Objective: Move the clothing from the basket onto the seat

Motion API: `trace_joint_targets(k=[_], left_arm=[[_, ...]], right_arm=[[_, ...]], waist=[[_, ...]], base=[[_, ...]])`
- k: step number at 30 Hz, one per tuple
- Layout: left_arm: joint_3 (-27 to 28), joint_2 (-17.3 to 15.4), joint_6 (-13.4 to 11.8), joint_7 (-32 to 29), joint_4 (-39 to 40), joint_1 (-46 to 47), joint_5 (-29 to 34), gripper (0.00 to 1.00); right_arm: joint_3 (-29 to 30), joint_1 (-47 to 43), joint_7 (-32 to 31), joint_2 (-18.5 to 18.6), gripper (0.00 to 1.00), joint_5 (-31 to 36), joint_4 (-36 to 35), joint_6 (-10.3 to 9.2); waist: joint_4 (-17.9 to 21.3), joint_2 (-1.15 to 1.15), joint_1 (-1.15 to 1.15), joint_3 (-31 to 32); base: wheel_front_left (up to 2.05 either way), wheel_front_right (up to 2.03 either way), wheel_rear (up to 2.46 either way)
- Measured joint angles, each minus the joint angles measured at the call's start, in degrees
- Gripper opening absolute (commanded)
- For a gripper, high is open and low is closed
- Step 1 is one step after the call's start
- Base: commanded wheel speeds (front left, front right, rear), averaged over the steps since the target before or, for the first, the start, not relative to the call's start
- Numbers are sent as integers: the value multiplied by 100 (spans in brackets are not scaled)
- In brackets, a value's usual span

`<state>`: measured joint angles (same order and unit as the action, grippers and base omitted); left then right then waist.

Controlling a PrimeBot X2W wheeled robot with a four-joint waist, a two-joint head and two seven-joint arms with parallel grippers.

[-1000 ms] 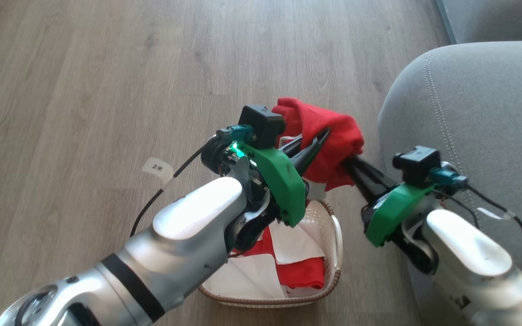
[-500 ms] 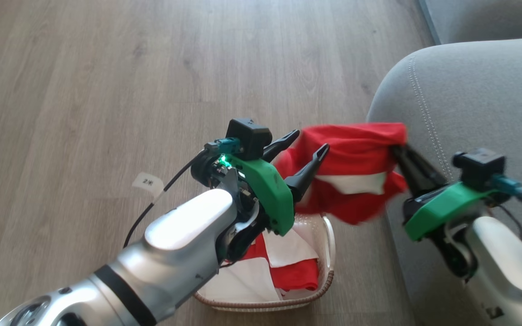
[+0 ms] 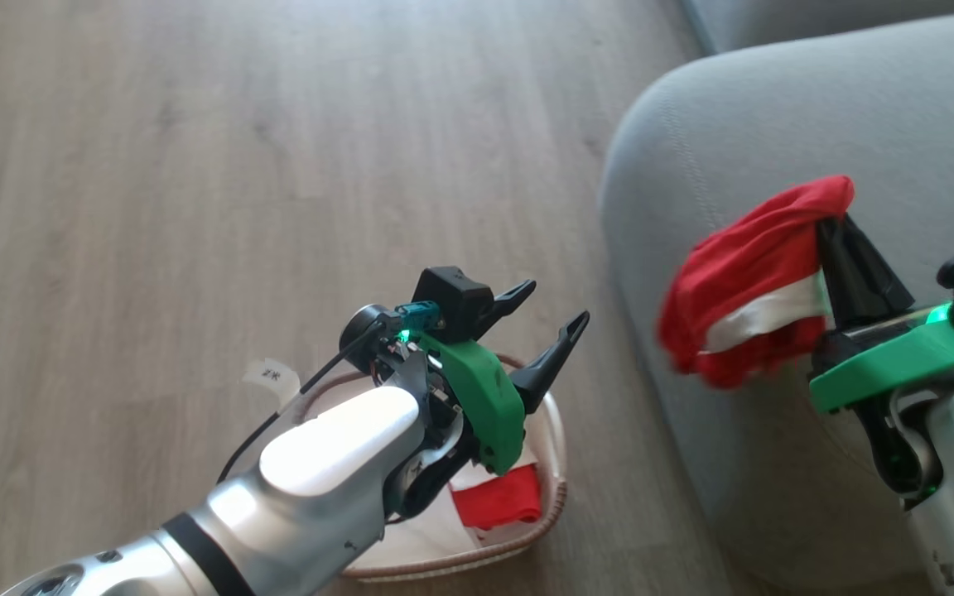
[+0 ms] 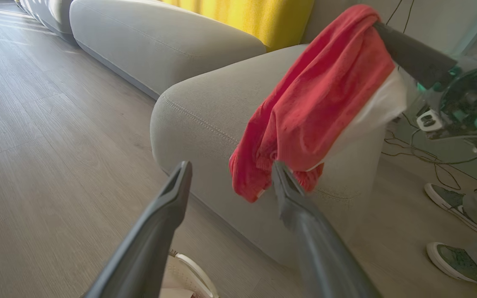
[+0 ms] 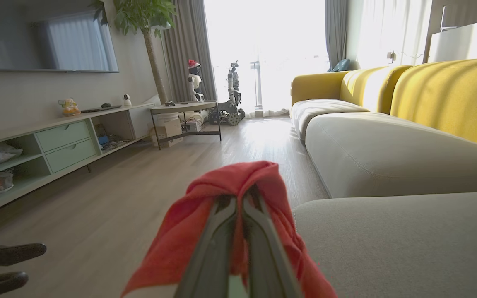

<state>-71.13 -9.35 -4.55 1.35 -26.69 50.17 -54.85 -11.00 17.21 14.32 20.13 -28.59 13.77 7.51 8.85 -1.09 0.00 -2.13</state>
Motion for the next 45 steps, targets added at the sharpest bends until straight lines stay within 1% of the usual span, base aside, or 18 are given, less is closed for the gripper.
trace_joint_targets(k=[7, 23, 31, 36, 38, 45], left_arm=[[-23, -23, 2, -294, 30, 0, -80, 100], [-19, -33, 10, -300, 142, 62, -77, 100], [-19, -10, 54, -216, 101, 267, 10, 100], [-19, 8, 62, -136, -9, 297, 54, 100], [-20, 20, 104, -116, -35, 301, 55, 100], [-52, 177, 105, 31, -112, 684, 370, 100]], right_arm=[[293, -153, 7, 43, 0, 31, -337, 0], [583, -258, 13, 34, 0, 36, -849, 0], [606, -258, 13, 33, 0, 35, -920, 0], [544, -215, 13, 37, 0, -65, -879, 0], [453, -103, 13, 68, 0, -143, -792, 0], [-130, 907, 14, 577, 0, -427, -269, 0]], waist=[[548, 0, 0, -73], [1714, 0, 0, -351], [1951, 0, 0, -568], [1945, 0, 0, -685], [1919, 0, 0, -739], [1737, 0, 0, -1059]], base=[[0, 0, 0], [0, 0, 0], [0, 0, 0], [0, 0, 0], [0, 0, 0], [0, 0, 0]])
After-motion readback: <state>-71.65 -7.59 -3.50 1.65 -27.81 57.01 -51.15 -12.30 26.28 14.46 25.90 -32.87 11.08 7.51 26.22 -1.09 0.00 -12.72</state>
